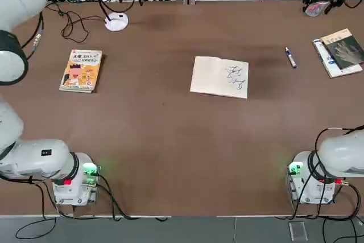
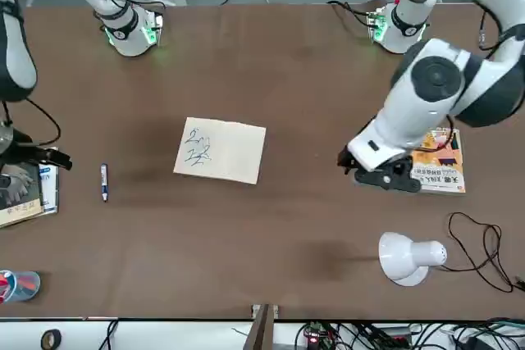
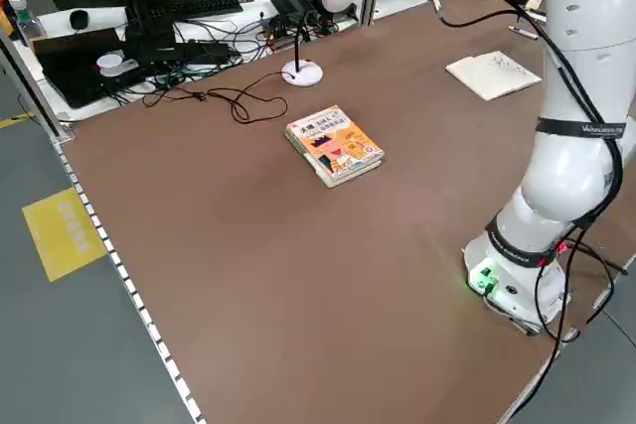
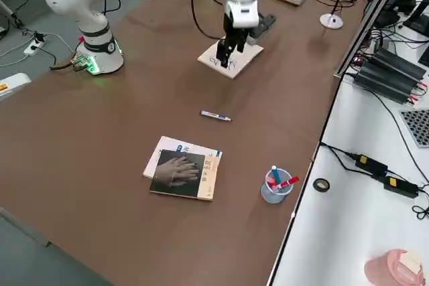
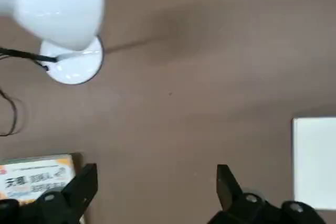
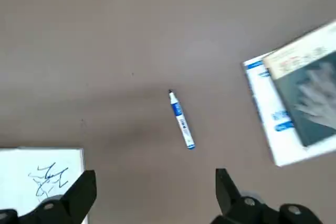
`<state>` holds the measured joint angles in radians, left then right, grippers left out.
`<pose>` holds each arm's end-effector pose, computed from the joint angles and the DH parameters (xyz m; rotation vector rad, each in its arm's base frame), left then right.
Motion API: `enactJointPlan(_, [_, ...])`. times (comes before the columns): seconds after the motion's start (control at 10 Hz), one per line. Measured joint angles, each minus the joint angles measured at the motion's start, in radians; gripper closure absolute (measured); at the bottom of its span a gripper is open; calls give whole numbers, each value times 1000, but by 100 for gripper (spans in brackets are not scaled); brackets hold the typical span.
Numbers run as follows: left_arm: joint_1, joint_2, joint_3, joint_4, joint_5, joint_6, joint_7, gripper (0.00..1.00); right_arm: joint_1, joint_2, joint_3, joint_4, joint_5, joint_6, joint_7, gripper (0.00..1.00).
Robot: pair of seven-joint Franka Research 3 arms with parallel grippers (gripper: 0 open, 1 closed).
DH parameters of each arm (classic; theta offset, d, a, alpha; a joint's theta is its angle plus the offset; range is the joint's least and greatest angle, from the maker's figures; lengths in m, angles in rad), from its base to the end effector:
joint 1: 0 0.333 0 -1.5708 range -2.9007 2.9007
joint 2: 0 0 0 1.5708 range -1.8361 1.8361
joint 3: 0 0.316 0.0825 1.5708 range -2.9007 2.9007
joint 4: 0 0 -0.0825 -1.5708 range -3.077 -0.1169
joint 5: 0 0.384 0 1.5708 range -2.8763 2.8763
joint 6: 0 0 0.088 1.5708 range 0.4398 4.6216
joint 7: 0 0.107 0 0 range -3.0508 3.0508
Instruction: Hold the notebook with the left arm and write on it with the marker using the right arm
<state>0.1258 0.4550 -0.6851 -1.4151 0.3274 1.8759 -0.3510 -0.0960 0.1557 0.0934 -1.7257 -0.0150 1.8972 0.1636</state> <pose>0.6299 -0.2680 0.4938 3.1043 -0.3499 0.1766 0.6109 -0.0056 0.4884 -3.1296 0.2552 -0.0258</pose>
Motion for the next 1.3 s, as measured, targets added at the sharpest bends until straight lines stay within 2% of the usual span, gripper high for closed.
enactJointPlan(0.5, [184,-34,-132,-3,-10,-111,87,0,10,-59,-3,107,-46,-140,35,0])
enactJointPlan(0.7, [221,-45,-148,-4,-14,-142,107,0,10,-68,-8,154,-47,-204,34,0])
enactJointPlan(0.9, [222,-58,-133,-4,-31,-163,112,0,10,-80,-18,190,-48,-266,18,0])
enactJointPlan(1.0, [201,-69,-100,-4,-42,-166,116,0,10,-87,-27,208,-49,-297,8,0])
enactJointPlan(1.1, [155,-85,-33,-4,-60,-167,131,0,9,-93,-36,228,-49,-331,0,0])
enactJointPlan(1.3, [1,-125,178,-2,-136,-167,185,0,9,-106,-44,271,-49,-400,-6,0])
